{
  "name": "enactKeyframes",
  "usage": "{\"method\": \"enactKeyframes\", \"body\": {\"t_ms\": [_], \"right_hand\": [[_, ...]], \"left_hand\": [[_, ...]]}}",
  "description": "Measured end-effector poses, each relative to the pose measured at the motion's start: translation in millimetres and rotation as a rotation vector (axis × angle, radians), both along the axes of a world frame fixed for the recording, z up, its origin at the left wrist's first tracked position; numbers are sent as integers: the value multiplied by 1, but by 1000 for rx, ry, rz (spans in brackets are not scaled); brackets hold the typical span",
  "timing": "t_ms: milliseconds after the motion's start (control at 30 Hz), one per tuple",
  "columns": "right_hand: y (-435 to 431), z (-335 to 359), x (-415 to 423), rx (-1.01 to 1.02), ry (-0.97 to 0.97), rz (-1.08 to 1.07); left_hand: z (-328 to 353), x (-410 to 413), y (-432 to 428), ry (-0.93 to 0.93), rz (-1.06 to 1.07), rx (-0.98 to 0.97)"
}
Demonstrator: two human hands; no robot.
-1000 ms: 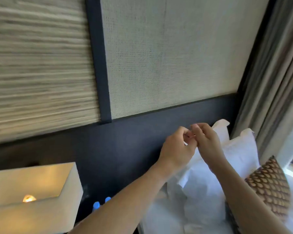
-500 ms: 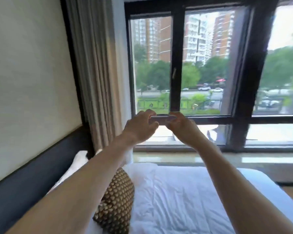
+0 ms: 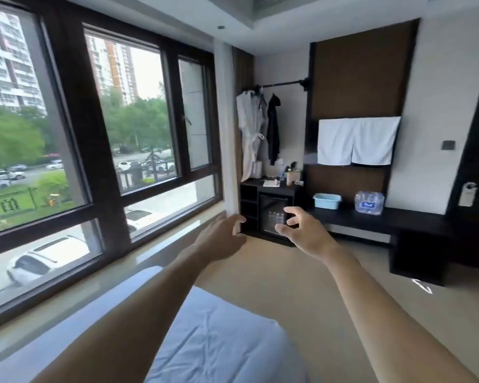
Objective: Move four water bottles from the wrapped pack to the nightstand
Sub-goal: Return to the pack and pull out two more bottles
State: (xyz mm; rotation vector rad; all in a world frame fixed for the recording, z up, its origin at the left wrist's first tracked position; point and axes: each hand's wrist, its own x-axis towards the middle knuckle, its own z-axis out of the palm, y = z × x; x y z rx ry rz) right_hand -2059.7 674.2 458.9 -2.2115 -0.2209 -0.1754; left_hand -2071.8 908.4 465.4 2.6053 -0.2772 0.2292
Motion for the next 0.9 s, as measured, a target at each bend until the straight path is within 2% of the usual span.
{"method": "enactKeyframes", "body": {"t_ms": [200,367,533,700,900], "right_hand": [[-229,18,74,-11,-12,-302],[-365,33,146,-9,-45,-448],[-461,12,244,8,-30,-570],[-541,-8,378,-10,-3,-631],[-629,16,557,-4,31,-680]], "left_hand": [[6,144,-220,20,-244,-8],[5,252,-360,44,-355,-87],[-15,369,-468,104,-423,-118],[-35,520,-553,135,-486,-126],[-15,724,-632,131,-493,-140]]}}
